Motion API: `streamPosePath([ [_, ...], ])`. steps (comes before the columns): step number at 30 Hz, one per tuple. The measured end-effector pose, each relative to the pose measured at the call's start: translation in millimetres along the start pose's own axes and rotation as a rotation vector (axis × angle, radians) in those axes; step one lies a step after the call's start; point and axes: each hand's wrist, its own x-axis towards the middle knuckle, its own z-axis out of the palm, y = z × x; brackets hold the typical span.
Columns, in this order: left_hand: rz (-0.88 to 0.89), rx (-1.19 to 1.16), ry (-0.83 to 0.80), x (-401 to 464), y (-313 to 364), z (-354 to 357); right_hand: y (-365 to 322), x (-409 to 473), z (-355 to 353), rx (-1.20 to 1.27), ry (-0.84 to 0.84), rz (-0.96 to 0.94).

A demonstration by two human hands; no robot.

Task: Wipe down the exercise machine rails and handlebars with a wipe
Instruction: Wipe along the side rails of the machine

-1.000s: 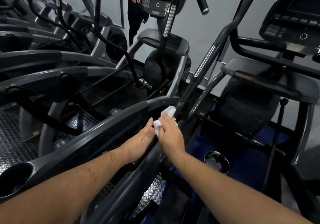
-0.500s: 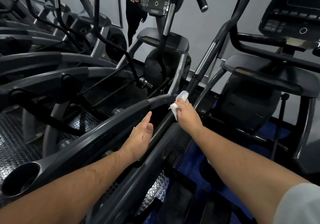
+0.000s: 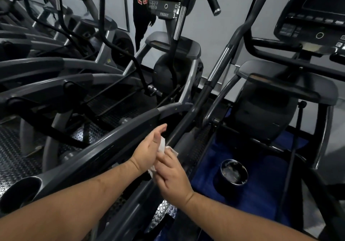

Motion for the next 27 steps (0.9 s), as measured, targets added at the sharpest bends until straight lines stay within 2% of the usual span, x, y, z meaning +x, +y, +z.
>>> streamPosePath([
  [4,-0.356,-0.163,-0.207,18.3,3.8,-4.8,20.2,0.8,-11.6,-0.123,-0.052,-0.192],
  [7,-0.418,-0.097,-0.245,33.4,4.6,-4.1,45.2,18.2,-23.6,-0.200,-0.090,-0.297],
  [10,-0.438,-0.003,-0.135,48.6,5.5,-1.8,82.9,33.0,-36.8,-0.257,-0.082,-0.186],
  [14,-0.493,0.092,-0.126,55.0,6.9,8.2,124.3,60.5,-59.6,-0.333,-0.070,-0.062],
  [18,-0.365,0.429,-0.264,59.2,12.5,19.7,156.9,91.8,-89.9,-0.568,-0.067,0.095],
  [22,-0.300,0.495,-0.297,68.1,17.5,21.5,173.5,117.5,-114.6,-0.914,-0.197,0.155],
  [24,-0.299,0.506,-0.312,70.5,15.7,22.6,177.4,134.9,-125.2,-0.975,-0.167,0.225],
  [27,-0.269,0.481,-0.262,68.3,8.0,24.2,176.9,153.6,-127.9,-0.943,-0.070,0.402],
])
